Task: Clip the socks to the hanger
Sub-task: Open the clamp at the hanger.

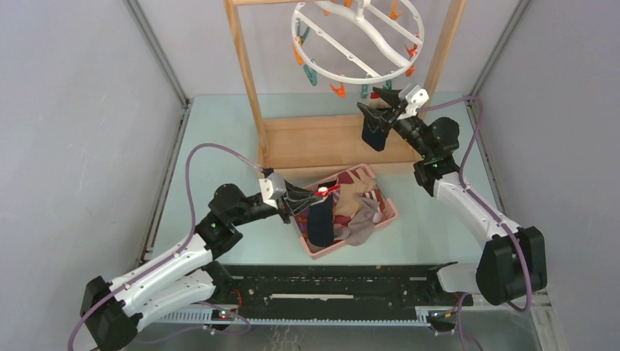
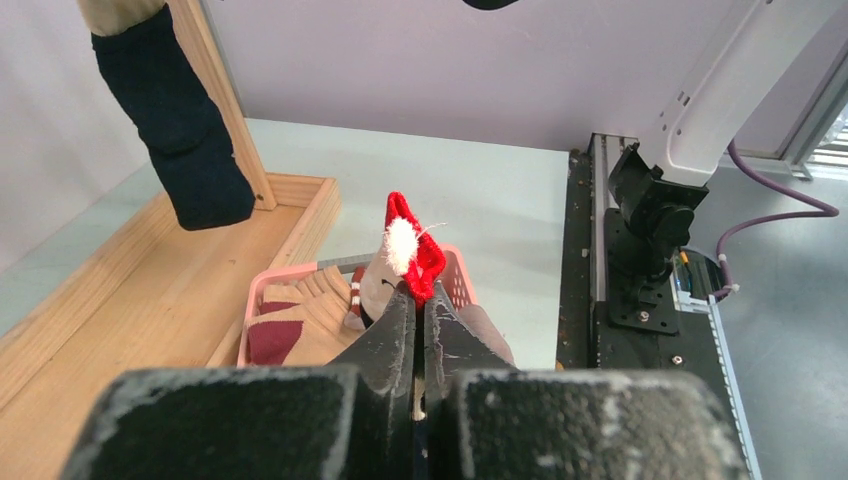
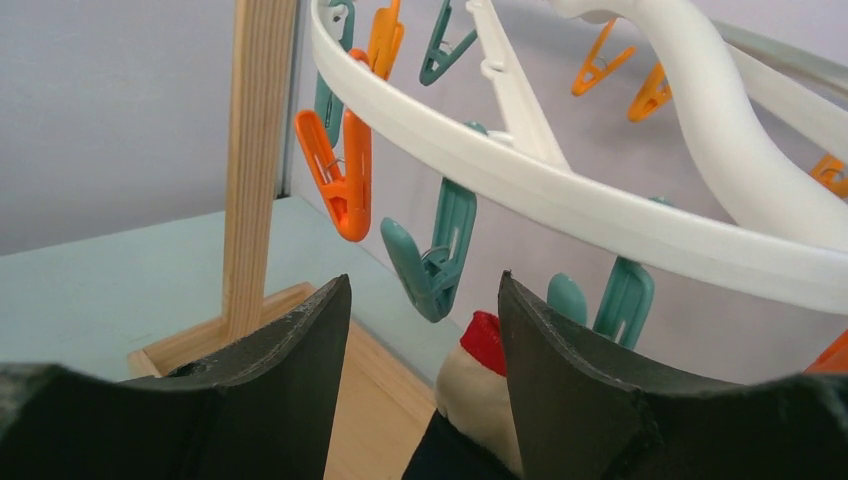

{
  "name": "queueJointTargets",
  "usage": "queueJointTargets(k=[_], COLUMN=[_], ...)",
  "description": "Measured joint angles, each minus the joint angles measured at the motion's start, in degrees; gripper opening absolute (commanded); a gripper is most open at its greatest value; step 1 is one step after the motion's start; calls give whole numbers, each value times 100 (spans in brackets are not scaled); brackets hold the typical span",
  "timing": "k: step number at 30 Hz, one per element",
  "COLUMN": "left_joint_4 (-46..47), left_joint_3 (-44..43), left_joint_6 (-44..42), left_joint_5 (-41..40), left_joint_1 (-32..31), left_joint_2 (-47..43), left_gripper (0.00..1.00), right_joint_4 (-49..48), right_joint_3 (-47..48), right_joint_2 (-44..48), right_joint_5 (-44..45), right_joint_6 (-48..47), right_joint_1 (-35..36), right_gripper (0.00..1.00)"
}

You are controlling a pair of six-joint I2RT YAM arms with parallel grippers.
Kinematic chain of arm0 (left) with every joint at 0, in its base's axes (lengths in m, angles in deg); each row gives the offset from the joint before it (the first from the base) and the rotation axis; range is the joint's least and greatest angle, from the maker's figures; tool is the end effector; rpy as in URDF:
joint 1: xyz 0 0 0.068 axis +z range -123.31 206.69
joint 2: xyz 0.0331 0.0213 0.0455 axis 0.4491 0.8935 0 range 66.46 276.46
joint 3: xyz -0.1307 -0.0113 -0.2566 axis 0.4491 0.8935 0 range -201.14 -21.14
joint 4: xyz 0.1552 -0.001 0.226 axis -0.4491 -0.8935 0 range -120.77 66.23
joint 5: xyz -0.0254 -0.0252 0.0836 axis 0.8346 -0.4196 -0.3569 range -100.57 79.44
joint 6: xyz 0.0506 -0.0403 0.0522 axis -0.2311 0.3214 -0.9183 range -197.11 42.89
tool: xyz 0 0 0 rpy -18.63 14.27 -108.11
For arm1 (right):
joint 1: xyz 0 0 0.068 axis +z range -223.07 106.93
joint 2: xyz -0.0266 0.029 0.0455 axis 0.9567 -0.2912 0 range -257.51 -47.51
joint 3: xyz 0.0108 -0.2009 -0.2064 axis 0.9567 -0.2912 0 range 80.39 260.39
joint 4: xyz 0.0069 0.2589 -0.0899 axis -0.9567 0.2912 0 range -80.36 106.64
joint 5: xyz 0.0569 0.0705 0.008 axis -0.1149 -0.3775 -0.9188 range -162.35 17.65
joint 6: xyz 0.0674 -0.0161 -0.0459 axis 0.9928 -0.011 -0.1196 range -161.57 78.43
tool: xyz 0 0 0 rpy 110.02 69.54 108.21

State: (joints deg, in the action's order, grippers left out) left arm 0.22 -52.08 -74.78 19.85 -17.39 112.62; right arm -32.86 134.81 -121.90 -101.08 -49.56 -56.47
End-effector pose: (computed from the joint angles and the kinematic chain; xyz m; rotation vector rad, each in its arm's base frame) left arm 0.1371 -0.1839 0.3261 0.9478 1.1932 -1.0306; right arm 0.3114 0.1292 0.4040 -0.6797 1.0361 0.4255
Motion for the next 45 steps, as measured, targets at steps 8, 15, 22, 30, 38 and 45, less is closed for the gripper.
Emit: queueJointTargets(k=[8, 15, 22, 30, 38, 45], left_joint_4=[-83, -105, -107, -107, -107, -107], left_joint_3=[0, 0, 0, 0, 0, 0], left_joint_6=[-83, -90, -125, -127, -127, -125], left_joint_5=[0, 2, 2, 26, 48, 131], left_joint_1=[2, 2, 2, 2, 2, 2], left_joint_2=[48, 72, 72, 72, 72, 136], left_gripper=[0, 0, 0, 0, 0, 0], right_joint_4=[-435, -772, -925, -1010, -1021, -1102], right_joint_3=[267, 442, 442, 448, 448, 448], right_joint_2=[-328, -640, -743, -743, -710, -649], right_joint_5=[42, 33, -68, -258, -433, -649], right_joint_6=[212, 341, 435, 568, 750, 944], right_joint_1=[0, 17, 33, 24, -96, -219], right_gripper=[65, 65, 65, 64, 63, 62])
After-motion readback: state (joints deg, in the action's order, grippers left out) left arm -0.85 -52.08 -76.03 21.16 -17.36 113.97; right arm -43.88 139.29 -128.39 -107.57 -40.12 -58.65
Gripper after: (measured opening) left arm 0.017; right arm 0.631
